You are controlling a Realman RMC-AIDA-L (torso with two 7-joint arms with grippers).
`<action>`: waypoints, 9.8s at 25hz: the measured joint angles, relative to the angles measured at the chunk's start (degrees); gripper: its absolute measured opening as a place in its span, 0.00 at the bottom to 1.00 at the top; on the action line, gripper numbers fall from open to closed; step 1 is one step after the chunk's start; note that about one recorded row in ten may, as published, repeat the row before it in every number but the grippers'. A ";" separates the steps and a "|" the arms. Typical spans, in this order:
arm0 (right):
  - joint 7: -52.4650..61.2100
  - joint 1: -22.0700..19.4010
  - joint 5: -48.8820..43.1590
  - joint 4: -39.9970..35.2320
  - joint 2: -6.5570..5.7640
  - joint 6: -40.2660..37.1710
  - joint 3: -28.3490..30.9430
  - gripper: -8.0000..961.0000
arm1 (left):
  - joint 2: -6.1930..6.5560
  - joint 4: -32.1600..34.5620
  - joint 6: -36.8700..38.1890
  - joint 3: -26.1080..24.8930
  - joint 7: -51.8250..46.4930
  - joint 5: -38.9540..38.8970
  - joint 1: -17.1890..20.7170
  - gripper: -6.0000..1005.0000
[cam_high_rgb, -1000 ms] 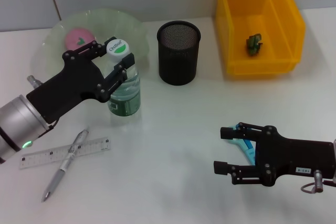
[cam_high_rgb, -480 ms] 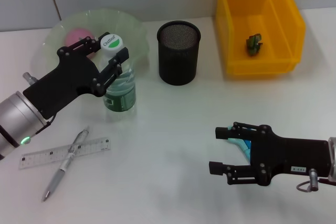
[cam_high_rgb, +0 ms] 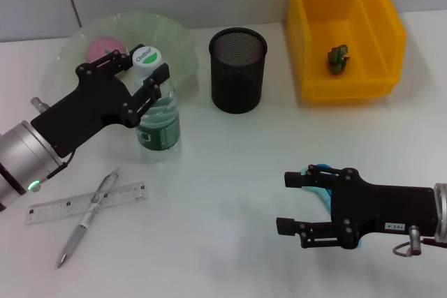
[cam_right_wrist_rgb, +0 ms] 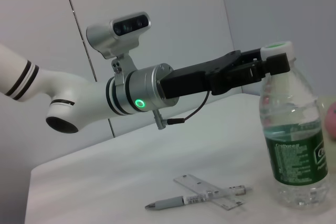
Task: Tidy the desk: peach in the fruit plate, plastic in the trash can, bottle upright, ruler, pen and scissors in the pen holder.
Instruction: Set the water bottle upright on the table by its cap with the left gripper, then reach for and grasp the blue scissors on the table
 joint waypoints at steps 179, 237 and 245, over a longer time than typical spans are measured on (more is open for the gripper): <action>42.47 18.75 -57.11 -61.79 0.17 -26.45 -14.94 0.85 | 0.46 11.17 16.82 -1.78 -7.19 16.67 15.93 0.78; -55.13 25.00 -60.69 -33.69 0.16 -11.93 -7.73 0.85 | 1.12 5.69 12.75 8.95 -15.56 17.70 11.38 0.78; -58.64 26.03 -59.42 -29.65 0.14 -10.91 -8.43 0.85 | 1.49 5.74 12.36 11.72 -16.72 17.68 11.13 0.78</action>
